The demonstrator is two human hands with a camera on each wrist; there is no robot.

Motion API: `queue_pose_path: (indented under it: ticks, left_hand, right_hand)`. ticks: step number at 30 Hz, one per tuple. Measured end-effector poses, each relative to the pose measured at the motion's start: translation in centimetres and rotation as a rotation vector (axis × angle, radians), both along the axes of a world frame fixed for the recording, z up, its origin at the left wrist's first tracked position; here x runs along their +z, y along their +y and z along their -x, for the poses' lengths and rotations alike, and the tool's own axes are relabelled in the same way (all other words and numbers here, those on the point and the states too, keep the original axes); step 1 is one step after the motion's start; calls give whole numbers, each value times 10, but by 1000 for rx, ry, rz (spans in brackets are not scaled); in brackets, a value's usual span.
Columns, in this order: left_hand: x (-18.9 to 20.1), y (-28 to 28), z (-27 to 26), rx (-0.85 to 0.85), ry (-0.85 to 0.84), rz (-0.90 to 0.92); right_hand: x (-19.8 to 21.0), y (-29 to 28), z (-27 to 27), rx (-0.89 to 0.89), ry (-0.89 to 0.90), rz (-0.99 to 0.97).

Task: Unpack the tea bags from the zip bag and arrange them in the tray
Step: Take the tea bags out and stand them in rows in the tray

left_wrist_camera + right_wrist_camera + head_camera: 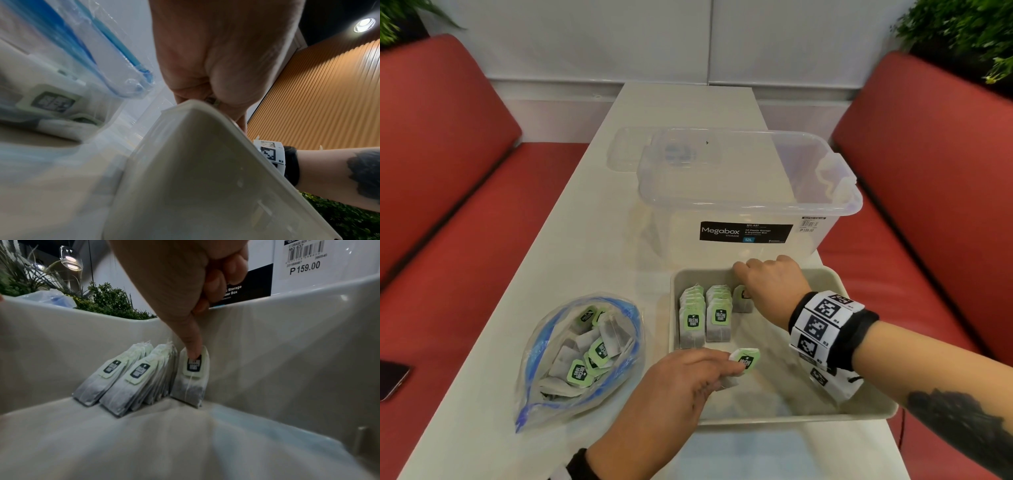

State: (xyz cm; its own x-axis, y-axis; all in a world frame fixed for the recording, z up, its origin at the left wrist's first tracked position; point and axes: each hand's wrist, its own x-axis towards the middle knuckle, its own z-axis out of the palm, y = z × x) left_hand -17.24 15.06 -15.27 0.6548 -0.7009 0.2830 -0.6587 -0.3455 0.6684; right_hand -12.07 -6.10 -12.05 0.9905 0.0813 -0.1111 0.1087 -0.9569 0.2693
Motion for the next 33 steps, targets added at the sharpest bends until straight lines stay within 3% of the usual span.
queue_pose_path:
  ticks: [14,33]
  left_hand:
    - [13,-2,2,-22,59,-60]
    - [13,0,2,2,52,27]
  right_hand:
    - [0,-4,-7,2,-42,4]
    - [-1,-13,-12,-26,-77,-57]
